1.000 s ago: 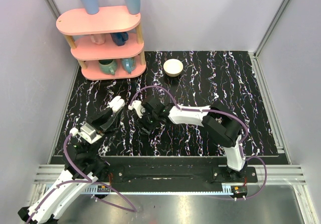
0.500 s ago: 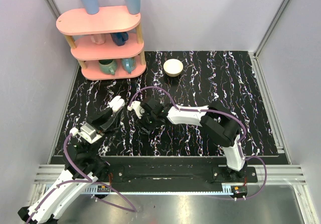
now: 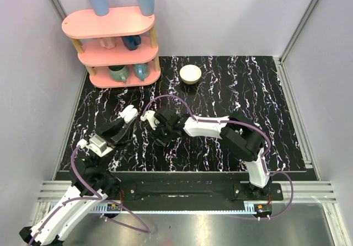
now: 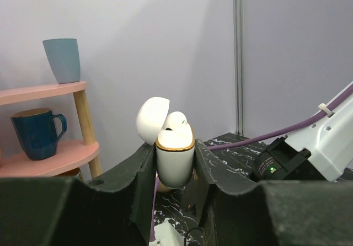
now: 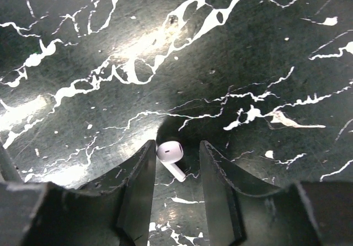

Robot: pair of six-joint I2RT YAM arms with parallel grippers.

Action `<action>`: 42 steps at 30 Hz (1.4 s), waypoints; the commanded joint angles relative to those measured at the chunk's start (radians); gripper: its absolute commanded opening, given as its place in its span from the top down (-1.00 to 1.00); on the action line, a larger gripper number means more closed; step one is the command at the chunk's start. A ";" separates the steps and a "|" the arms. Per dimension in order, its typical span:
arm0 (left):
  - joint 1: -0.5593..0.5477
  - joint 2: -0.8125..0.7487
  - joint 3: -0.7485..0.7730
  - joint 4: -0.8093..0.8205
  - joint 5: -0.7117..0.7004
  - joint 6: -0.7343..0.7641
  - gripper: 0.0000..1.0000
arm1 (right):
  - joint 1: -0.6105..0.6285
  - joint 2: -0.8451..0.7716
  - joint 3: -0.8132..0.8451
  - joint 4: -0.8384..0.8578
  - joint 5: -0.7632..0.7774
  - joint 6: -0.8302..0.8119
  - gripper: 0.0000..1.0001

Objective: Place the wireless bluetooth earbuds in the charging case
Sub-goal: Adjust the left earbud at the center of the board.

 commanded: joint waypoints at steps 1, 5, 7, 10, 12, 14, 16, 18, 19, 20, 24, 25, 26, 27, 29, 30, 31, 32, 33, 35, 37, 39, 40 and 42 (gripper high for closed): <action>-0.002 0.020 0.000 0.068 -0.014 -0.013 1.00 | 0.010 0.006 0.022 0.012 0.075 0.026 0.14; -0.001 0.024 0.004 0.072 -0.009 -0.013 1.00 | 0.008 0.017 0.025 0.017 0.112 0.056 0.19; -0.001 0.028 0.004 0.072 -0.008 -0.013 1.00 | 0.005 0.019 0.027 0.018 0.138 0.082 0.21; -0.001 0.026 0.004 0.072 -0.009 -0.014 1.00 | -0.007 0.009 0.016 0.020 0.177 0.127 0.23; -0.002 0.029 0.002 0.075 -0.011 -0.016 1.00 | -0.021 -0.007 -0.001 0.028 0.196 0.146 0.24; -0.001 0.032 0.002 0.077 -0.008 -0.016 1.00 | -0.029 -0.023 -0.015 0.038 0.212 0.168 0.24; -0.001 0.035 0.002 0.080 -0.006 -0.018 1.00 | -0.032 -0.033 -0.027 0.041 0.215 0.186 0.24; -0.002 0.040 0.000 0.084 -0.004 -0.018 1.00 | -0.036 -0.052 -0.042 0.049 0.242 0.201 0.24; -0.001 0.041 0.000 0.084 -0.003 -0.019 1.00 | -0.038 -0.060 -0.045 0.049 0.250 0.214 0.23; -0.001 0.043 -0.001 0.086 -0.003 -0.021 1.00 | -0.038 -0.072 -0.050 0.051 0.258 0.217 0.23; -0.002 0.046 -0.004 0.094 0.000 -0.024 1.00 | -0.036 -0.096 -0.062 0.054 0.255 0.224 0.01; -0.001 0.047 -0.004 0.094 0.000 -0.024 1.00 | -0.038 -0.099 -0.062 0.057 0.250 0.232 -0.02; -0.001 0.047 -0.004 0.094 0.000 -0.024 1.00 | -0.038 -0.107 -0.062 0.058 0.247 0.238 -0.12; -0.001 0.046 -0.003 0.092 0.000 -0.025 1.00 | -0.038 -0.109 -0.058 0.057 0.247 0.247 -0.18; -0.001 0.043 -0.004 0.091 -0.001 -0.024 1.00 | -0.038 -0.116 -0.050 0.051 0.247 0.283 -0.21; -0.001 0.043 -0.004 0.088 -0.003 -0.024 1.00 | -0.039 -0.119 -0.039 0.048 0.253 0.302 -0.20; -0.001 0.040 -0.004 0.086 -0.004 -0.022 1.00 | -0.038 -0.126 -0.035 0.043 0.261 0.354 -0.21; -0.002 0.037 -0.004 0.085 -0.006 -0.022 1.00 | -0.038 -0.135 -0.030 0.029 0.290 0.390 -0.21; -0.001 0.035 -0.004 0.083 -0.006 -0.019 1.00 | -0.038 -0.139 -0.019 0.020 0.314 0.434 -0.20; -0.001 0.031 -0.004 0.080 -0.012 -0.016 1.00 | -0.038 -0.147 -0.004 -0.039 0.394 0.594 -0.23; -0.001 0.028 -0.006 0.077 -0.015 -0.011 1.00 | -0.038 -0.147 0.013 -0.072 0.420 0.737 -0.21; -0.001 0.026 -0.006 0.075 -0.017 -0.011 1.00 | -0.029 -0.147 0.031 -0.118 0.474 0.828 -0.21; -0.002 0.024 -0.006 0.074 -0.017 -0.011 1.00 | -0.024 -0.146 0.039 -0.127 0.485 0.849 -0.24; -0.001 0.023 -0.006 0.071 -0.018 -0.010 1.00 | -0.013 -0.139 0.060 -0.162 0.529 0.913 -0.25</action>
